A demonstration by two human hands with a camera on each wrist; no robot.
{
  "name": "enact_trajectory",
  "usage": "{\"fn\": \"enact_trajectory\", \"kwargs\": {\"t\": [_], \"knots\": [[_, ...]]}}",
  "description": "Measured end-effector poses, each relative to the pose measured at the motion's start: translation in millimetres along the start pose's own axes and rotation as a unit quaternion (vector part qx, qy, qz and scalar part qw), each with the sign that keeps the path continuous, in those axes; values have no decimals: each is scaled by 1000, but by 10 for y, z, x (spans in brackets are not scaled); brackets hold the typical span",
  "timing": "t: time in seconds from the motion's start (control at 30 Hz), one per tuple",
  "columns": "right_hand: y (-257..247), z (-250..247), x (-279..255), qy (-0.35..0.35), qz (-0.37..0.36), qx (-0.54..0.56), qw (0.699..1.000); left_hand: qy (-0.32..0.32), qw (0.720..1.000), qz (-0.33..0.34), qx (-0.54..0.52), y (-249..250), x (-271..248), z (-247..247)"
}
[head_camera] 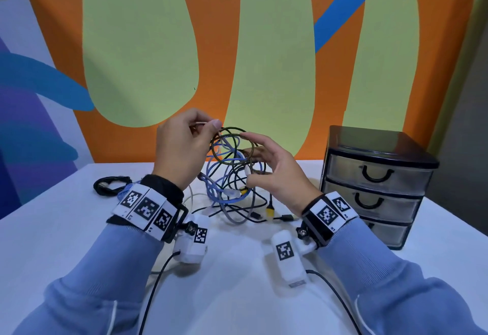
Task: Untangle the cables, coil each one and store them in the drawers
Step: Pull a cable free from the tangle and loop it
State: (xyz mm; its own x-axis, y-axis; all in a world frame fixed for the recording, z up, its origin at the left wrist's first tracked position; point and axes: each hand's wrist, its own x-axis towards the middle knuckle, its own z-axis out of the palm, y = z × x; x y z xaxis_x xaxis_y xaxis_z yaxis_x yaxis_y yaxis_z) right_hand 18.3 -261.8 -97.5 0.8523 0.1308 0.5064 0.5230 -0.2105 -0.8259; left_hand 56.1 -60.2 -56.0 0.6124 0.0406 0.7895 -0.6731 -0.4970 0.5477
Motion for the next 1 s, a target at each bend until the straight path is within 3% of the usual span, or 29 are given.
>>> {"fn": "enact_trajectory", "kwargs": {"t": [0.2,0.33,0.43,0.6,0.67,0.83,1.0], "knots": [[51,15,7,11,-29,-38,999,14,998,-49,-26,-42,-22,62],[87,14,60,83,-33,-53,995,12,996,-64,-68,-4,-31,61],[113,7,90,123,-21,-92,988,11,997,-37,-68,78,-75,74],[234,-118,100,145,24,-225,963,179,979,-3,-96,133,21,-125],[270,-160,106,165,35,-250,953,205,971,-5,-124,117,78,-223],[160,-147,102,217,64,-309,924,144,973,43,-173,151,85,-215],[-61,-113,97,308,-29,-158,938,72,972,38,-219,163,108,-275]]}}
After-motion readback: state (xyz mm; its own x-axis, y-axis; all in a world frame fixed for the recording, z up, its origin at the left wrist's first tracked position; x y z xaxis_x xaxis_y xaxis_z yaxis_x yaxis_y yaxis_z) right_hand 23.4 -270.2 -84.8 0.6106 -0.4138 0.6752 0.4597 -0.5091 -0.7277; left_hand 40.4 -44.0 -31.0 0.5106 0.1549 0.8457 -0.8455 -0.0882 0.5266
